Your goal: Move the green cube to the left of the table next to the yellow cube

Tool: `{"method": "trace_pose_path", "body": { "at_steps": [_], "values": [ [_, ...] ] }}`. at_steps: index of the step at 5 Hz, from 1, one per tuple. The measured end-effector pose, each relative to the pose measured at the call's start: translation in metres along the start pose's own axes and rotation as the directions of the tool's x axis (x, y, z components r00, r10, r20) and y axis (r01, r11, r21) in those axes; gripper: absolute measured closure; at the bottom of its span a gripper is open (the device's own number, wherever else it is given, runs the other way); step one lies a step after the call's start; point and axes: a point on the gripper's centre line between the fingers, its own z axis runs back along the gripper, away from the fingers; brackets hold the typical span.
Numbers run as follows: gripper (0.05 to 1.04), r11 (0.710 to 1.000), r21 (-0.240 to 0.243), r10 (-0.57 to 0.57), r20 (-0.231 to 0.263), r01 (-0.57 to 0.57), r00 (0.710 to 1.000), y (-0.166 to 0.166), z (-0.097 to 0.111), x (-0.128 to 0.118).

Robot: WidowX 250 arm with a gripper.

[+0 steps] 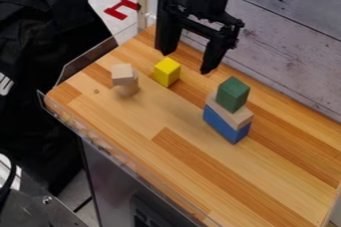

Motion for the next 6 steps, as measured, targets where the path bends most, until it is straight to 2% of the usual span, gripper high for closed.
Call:
{"method": "trace_pose_path", "body": {
  "at_steps": [1,2,3,4,5,6],
  "values": [
    [0.083,1.000,-0.002,0.002,-0.035,-0.002,0.999,0.000,-0.010,-0.001],
    [0.083,0.999,-0.020,-0.027,-0.048,0.026,0.998,-0.009,-0.015,-0.004],
    [0.083,0.998,-0.005,-0.063,-0.072,0.063,0.995,-0.032,-0.015,-0.011],
    [0.083,0.995,-0.002,-0.102,-0.071,0.102,0.992,-0.048,-0.015,-0.014],
    [0.083,0.989,-0.019,-0.145,-0.069,0.144,0.987,-0.063,-0.011,-0.014],
    [0.083,0.990,-0.022,-0.139,-0.089,0.137,0.986,-0.062,-0.016,-0.008]
  ]
}}
